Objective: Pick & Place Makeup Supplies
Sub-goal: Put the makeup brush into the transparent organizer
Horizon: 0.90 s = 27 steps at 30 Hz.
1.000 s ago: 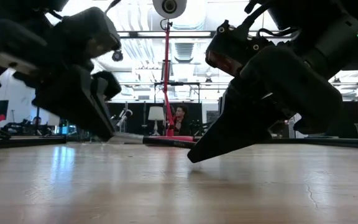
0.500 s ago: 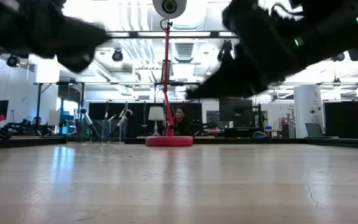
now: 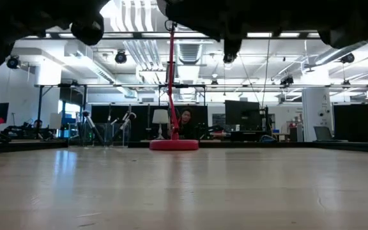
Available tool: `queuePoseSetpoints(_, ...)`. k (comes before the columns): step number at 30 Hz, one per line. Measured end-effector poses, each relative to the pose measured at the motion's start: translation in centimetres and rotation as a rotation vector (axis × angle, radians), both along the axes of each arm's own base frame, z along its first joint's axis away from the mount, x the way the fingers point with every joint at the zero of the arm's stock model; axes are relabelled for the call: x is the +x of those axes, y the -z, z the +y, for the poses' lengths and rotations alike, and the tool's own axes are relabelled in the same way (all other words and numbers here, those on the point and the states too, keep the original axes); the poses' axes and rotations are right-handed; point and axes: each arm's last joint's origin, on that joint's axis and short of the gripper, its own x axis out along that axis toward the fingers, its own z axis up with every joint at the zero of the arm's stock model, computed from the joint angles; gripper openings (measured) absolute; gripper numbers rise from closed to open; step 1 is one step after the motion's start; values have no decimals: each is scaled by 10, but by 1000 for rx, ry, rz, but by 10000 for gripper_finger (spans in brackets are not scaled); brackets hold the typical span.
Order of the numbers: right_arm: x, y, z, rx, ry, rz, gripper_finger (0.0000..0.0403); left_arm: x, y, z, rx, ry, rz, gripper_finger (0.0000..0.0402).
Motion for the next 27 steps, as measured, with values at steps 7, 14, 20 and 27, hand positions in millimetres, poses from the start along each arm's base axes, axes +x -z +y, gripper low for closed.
queuePoseSetpoints(7,8,-13,4,-49,-25,-34,18,20,-14,-4,33,5,1,77)
queuePoseSetpoints(14,9,-15,4,-48,-44,-49,18,31,-28,-7,59,12,-35,77)
queuePoseSetpoints(20,9,-15,3,-51,-43,-48,18,39,-31,-5,76,-9,-45,77)
queuePoseSetpoints(27,9,-14,3,-54,-42,-41,18,44,-31,-1,71,-33,-40,77)
